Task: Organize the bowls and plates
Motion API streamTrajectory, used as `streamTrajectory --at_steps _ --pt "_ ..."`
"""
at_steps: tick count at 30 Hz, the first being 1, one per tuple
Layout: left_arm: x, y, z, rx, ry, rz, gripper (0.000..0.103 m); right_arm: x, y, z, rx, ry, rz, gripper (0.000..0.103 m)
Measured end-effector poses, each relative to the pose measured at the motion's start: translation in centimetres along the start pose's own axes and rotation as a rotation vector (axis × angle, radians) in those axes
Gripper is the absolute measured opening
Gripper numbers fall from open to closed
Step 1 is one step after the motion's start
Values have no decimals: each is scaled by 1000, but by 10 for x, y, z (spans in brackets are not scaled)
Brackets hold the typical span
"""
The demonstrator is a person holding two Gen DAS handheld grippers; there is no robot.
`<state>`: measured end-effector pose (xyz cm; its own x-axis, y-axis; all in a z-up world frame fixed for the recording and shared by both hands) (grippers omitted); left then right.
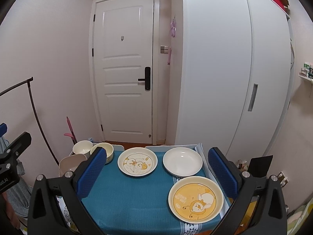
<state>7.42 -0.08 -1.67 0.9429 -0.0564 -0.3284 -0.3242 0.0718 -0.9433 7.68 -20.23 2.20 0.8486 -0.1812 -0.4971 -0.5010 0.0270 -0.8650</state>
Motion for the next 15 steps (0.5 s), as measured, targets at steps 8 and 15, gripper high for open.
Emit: streamTrajectory --at_steps 8,15 --pt "2 1 3 -4 -6 0 103 1 0 1 -2 1 -1 103" --pt "3 -1 5 -10 -2 -13 103 3 -4 3 -7 5 -5 103"
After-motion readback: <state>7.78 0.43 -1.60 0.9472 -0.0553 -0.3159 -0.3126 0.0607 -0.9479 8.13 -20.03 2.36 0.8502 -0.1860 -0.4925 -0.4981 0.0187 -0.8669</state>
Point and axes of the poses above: each gripper's, at about its wrist camera, not at the fingertips, and x roughly the way its jaws point, z to its left, y to its underside, the point moved 6 cm from there along x, roughly the way its jaws point, and after that the axes turned 3 degrees about y, right-handed, at the moved point
